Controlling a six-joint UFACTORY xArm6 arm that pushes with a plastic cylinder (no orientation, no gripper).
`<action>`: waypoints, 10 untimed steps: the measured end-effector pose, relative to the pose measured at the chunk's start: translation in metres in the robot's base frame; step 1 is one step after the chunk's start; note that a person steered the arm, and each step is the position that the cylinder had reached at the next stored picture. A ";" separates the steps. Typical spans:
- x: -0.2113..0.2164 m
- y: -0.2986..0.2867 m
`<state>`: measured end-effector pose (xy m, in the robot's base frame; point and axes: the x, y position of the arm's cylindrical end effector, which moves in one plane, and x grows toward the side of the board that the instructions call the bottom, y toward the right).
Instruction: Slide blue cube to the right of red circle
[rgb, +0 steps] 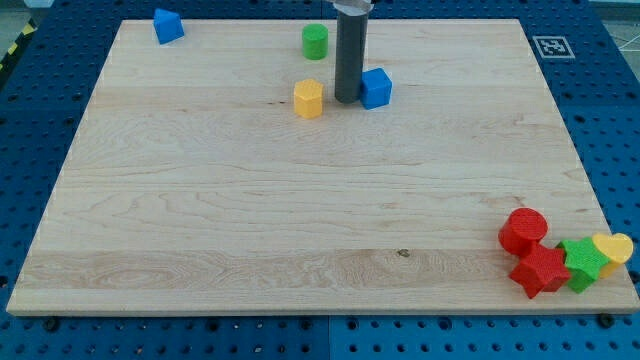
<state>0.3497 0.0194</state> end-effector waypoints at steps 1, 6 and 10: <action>-0.024 -0.060; -0.019 -0.072; -0.052 0.036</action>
<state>0.2982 0.0552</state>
